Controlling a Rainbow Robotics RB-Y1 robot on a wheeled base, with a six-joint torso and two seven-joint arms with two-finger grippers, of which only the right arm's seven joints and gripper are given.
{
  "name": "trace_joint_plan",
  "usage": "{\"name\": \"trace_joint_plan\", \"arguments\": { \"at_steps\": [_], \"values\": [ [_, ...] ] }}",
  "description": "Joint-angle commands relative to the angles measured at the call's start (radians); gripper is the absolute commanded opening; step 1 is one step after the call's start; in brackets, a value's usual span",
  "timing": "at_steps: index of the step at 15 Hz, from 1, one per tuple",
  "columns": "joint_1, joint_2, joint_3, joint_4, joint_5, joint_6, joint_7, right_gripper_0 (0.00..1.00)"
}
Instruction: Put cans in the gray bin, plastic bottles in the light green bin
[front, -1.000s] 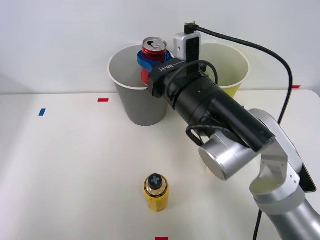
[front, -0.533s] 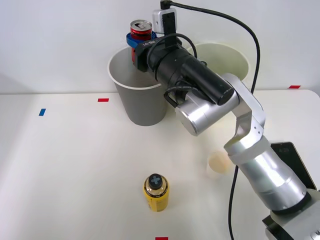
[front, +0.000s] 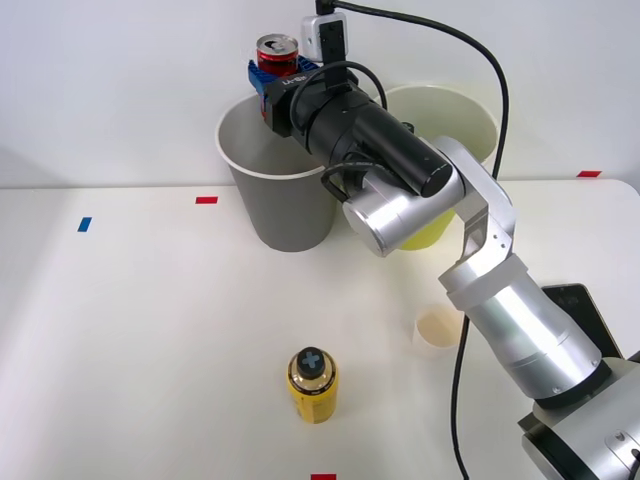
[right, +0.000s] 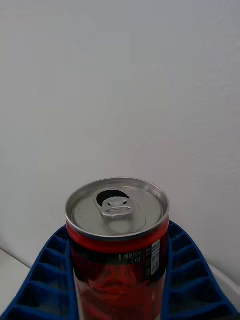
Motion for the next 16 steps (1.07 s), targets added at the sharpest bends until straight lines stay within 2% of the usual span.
{"name": "trace_joint_plan", "arguments": {
  "at_steps": [1, 5, 8, 12, 16],
  "values": [
    [0.001, -0.012, 0.003, 0.000, -0.003, -0.012, -0.008, 1.00],
    [0.029, -0.045, 0.017, -0.006, -0.041, -0.070, -0.017, 1.00],
    [0.135, -0.114, 0.041, -0.061, -0.052, -0.202, -0.022, 1.00],
    [0.366, -0.230, 0.037, -0.377, -0.069, -0.199, -0.045, 1.00],
    [0.581, -0.342, 0.010, -0.626, -0.060, -0.199, -0.045, 1.00]
  ]
}}
